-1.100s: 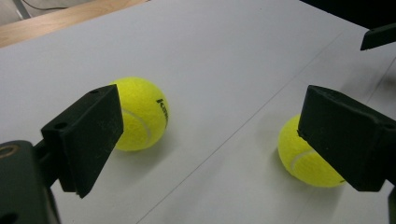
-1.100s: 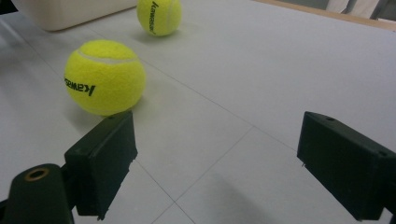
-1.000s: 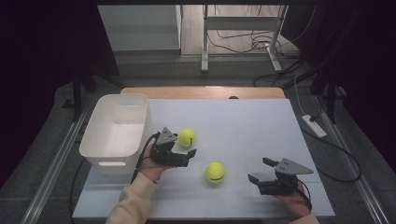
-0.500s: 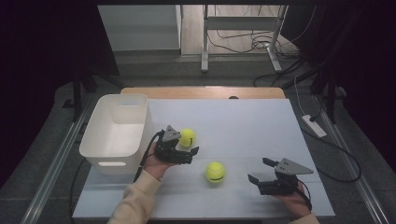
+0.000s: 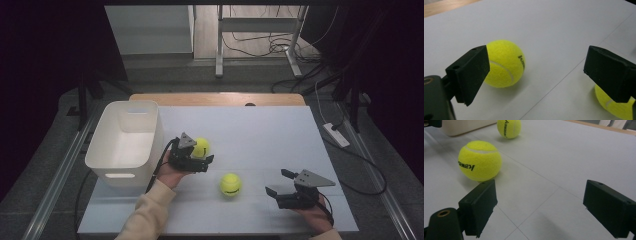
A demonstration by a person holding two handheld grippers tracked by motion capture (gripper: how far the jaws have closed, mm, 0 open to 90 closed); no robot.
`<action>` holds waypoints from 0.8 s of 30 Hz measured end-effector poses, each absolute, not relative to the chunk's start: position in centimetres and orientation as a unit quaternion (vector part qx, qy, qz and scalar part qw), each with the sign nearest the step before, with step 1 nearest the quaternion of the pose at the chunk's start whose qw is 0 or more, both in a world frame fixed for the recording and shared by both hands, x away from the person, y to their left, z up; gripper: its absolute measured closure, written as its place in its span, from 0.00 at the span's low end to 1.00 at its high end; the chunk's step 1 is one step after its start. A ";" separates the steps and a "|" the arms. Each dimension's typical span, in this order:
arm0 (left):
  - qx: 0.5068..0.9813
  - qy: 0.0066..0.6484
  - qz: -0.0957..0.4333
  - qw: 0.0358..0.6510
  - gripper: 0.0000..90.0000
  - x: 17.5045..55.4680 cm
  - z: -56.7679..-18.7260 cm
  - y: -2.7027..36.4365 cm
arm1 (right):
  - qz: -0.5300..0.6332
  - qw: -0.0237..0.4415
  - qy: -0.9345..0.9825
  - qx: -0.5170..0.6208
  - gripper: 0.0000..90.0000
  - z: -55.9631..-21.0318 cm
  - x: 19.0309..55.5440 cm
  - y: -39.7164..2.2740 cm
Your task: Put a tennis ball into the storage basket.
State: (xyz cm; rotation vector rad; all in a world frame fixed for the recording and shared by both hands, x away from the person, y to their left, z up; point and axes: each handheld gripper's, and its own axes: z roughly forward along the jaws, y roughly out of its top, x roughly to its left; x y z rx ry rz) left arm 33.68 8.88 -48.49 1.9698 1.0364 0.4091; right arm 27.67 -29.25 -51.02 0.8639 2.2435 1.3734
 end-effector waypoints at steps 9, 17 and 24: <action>0.787 0.424 0.170 0.414 0.08 34.8 -48.4 8.7 | 0.490 0.187 0.794 0.306 0.13 -50.9 27.6 -29.3; 0.784 0.438 0.175 0.404 0.06 35.6 -48.4 8.7 | 0.488 0.188 0.797 0.302 0.13 -50.9 27.6 -29.3; 0.777 0.454 0.173 0.401 0.05 36.6 -48.8 8.9 | 0.487 0.188 0.798 0.302 0.13 -51.0 27.6 -29.2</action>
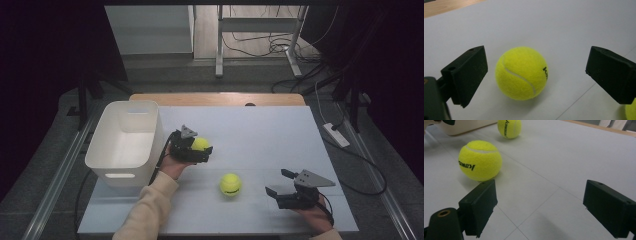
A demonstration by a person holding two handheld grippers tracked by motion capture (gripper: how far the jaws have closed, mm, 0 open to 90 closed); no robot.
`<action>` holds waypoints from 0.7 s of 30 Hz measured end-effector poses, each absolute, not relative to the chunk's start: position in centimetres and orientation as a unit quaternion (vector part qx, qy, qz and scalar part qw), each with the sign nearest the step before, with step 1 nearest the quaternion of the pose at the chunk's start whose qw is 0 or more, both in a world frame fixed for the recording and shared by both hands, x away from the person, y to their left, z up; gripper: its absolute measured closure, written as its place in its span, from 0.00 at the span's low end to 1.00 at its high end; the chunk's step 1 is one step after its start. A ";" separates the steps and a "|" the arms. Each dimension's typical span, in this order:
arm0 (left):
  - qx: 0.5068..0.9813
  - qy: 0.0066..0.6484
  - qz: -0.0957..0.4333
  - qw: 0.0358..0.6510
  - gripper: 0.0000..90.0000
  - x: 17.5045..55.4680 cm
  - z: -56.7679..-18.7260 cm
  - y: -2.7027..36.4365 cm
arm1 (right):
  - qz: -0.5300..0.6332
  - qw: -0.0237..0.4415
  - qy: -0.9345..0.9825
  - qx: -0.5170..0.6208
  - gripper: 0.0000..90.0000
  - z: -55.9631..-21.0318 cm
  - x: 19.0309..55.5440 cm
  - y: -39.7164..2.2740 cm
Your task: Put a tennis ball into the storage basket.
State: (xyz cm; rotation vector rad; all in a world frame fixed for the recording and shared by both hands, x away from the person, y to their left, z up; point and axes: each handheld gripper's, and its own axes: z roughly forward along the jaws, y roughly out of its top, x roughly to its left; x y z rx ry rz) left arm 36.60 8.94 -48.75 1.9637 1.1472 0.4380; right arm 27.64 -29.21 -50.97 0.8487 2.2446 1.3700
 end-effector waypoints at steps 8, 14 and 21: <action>0.777 0.463 0.167 0.392 0.05 37.3 -49.5 9.0 | 0.486 0.187 0.799 0.302 0.13 -51.0 27.6 -29.2; 0.777 0.469 0.161 0.388 0.05 37.7 -49.9 9.0 | 0.483 0.188 0.800 0.302 0.13 -51.0 27.7 -29.2; 0.782 0.470 0.158 0.379 0.05 38.0 -50.3 8.8 | 0.486 0.186 0.799 0.302 0.13 -51.0 27.6 -29.2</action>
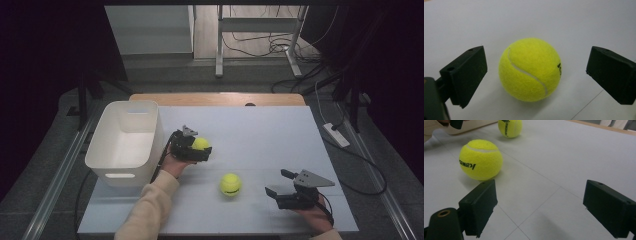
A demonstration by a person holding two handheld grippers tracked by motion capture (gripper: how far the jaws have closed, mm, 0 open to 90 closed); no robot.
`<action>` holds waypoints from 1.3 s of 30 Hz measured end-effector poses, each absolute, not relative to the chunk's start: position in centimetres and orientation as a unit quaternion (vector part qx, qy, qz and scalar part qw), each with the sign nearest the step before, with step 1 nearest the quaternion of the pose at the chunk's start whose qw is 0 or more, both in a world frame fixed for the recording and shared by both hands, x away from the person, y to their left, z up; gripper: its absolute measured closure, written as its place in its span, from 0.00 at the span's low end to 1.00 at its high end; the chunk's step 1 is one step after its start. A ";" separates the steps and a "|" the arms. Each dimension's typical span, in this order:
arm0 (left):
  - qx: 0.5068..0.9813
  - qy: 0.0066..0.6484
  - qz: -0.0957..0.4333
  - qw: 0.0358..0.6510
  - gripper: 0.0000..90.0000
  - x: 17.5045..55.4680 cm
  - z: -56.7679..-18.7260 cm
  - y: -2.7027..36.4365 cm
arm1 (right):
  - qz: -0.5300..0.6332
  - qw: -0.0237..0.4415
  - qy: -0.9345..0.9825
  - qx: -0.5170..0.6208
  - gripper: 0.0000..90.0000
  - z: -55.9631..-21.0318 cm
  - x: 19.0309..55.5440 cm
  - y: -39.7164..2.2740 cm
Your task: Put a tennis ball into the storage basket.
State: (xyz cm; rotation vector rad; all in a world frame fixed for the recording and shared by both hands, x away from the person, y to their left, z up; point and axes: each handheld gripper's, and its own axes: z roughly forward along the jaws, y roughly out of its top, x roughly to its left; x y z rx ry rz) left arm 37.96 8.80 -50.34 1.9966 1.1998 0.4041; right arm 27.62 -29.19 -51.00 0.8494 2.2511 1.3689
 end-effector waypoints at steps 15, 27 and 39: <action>0.789 0.481 0.151 0.352 0.15 38.6 -51.2 8.5 | 0.486 0.186 0.799 0.300 0.13 -51.0 27.6 -29.2; 0.791 0.483 0.146 0.346 0.30 38.7 -51.5 8.7 | 0.484 0.187 0.799 0.302 0.13 -51.0 27.6 -29.2; 0.788 0.472 0.145 0.369 0.30 37.9 -50.5 9.0 | 0.484 0.190 0.798 0.304 0.13 -51.0 27.6 -29.2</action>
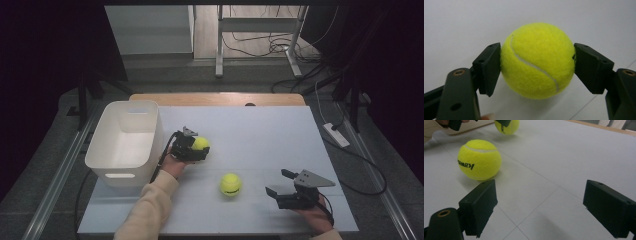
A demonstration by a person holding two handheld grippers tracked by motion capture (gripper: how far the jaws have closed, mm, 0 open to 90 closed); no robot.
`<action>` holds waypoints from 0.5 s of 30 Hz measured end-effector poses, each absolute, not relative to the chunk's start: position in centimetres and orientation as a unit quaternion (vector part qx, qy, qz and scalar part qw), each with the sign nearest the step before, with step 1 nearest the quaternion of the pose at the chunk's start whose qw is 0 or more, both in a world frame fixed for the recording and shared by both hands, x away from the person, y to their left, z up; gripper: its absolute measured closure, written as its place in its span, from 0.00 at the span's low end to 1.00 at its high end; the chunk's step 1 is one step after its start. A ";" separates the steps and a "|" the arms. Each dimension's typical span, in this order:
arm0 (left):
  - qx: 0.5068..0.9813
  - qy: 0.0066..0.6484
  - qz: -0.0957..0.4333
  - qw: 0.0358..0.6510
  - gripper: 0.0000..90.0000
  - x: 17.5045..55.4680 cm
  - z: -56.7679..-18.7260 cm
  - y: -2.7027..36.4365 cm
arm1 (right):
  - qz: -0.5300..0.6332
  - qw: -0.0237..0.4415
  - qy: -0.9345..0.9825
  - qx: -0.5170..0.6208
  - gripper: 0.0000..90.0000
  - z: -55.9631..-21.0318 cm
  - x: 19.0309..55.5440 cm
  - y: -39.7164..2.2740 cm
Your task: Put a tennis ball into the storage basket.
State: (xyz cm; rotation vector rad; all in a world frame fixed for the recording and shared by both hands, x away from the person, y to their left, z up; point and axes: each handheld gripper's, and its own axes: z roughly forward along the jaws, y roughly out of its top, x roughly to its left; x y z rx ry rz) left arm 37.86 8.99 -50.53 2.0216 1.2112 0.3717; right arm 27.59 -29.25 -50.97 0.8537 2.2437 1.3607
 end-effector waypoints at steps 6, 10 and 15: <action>0.788 0.459 0.149 0.381 0.30 37.0 -49.8 9.2 | 0.486 0.191 0.797 0.304 0.13 -50.9 27.5 -29.3; 0.785 0.456 0.152 0.392 0.30 36.5 -49.3 9.4 | 0.488 0.191 0.796 0.304 0.13 -50.9 27.5 -29.3; 0.782 0.448 0.149 0.406 0.30 35.9 -49.0 9.7 | 0.488 0.191 0.795 0.306 0.13 -50.9 27.5 -29.3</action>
